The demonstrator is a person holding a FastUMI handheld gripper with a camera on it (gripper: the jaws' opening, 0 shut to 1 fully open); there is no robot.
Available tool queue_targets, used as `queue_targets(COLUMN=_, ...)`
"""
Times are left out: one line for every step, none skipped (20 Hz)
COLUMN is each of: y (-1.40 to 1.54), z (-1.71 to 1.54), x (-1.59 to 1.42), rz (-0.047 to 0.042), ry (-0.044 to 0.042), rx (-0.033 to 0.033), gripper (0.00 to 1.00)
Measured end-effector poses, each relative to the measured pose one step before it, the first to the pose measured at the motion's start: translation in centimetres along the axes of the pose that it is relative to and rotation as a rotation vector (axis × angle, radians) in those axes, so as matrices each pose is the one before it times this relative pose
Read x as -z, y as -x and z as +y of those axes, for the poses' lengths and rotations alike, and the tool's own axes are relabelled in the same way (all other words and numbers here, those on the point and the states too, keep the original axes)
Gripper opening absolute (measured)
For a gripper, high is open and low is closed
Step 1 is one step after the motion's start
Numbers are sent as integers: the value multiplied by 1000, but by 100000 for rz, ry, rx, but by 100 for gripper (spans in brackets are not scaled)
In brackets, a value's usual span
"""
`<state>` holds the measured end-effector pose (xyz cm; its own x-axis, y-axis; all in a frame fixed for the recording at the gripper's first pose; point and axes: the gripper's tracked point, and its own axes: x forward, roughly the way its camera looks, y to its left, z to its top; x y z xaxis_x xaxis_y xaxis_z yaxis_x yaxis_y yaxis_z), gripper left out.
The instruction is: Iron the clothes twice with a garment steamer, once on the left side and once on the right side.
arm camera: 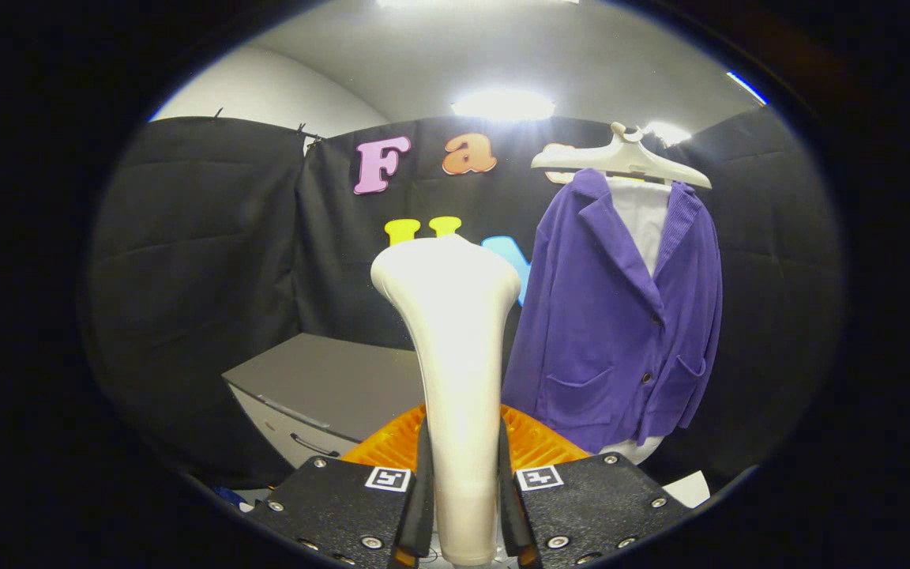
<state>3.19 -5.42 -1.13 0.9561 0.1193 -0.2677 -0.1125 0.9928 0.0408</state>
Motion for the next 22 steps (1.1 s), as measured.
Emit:
queue_targets(y=-502, z=-669, x=-955, rz=-1185, ry=-1369, rx=2115, gripper=34)
queue_targets(y=-507, z=-636, x=-1055, rz=-1558, ry=-1689, rx=2153, gripper=34)
queue_targets(y=-802, z=-719, x=-1109, rz=-1862, ry=-1387, rx=2138, gripper=34)
queue_targets(y=-764, z=-670, x=-815, rz=-1626, ry=-958, rx=2173, gripper=34)
queue_targets(y=-841, z=-637, x=-890, rz=-1527, ry=-689, rx=2448, gripper=34)
queue_targets(y=-910, z=-831, x=-820, rz=-1759, ry=-377, rx=2640, gripper=34)
queue_targets(y=-856, z=-560, x=-756, rz=-1726, ry=-196, rx=2402, gripper=34)
queue_targets(y=-753, z=-525, x=-708, rz=-1416, ry=-528, rx=2529, gripper=34)
queue_targets(y=-826, z=-373, x=-594, rz=-1221, ry=-364, rx=2283, gripper=34)
queue_targets(y=-791, z=-438, x=-607, rz=-1316, ry=-364, rx=2310, gripper=34)
queue_targets(y=-737, z=-167, x=-621, rz=-918, ry=-32, rx=1876, gripper=34)
queue_targets(y=-705, z=-187, x=-464, rz=-916, ry=1, rx=1968, gripper=34)
queue_targets(y=-788, z=-196, x=-572, rz=-938, ry=565, rx=1631, gripper=34)
queue_targets(y=-820, z=-179, x=-439, rz=-934, ry=518, rx=1809, gripper=34)
queue_targets(y=-850, z=-225, x=-479, rz=-1164, ry=550, rx=1888, gripper=34)
queue_targets(y=-692, z=-304, x=-439, rz=-1016, ry=496, rx=1656, gripper=34)
queue_targets(y=-823, z=-349, x=-321, rz=-739, ry=129, rx=1809, gripper=34)
queue_targets(y=-710, z=-326, x=-181, rz=-422, ry=90, rx=1720, gripper=34)
queue_targets(y=-739, z=-338, x=-73, rz=-125, ry=-190, rx=1741, gripper=34)
queue_targets(y=-865, z=-439, x=112, rz=113, ry=-361, rx=1723, gripper=34)
queue_targets(y=-822, z=-345, x=101, rz=35, ry=-258, rx=1741, gripper=34)
queue_targets(y=-774, z=-479, x=195, rz=61, ry=24, rx=1996, gripper=34)
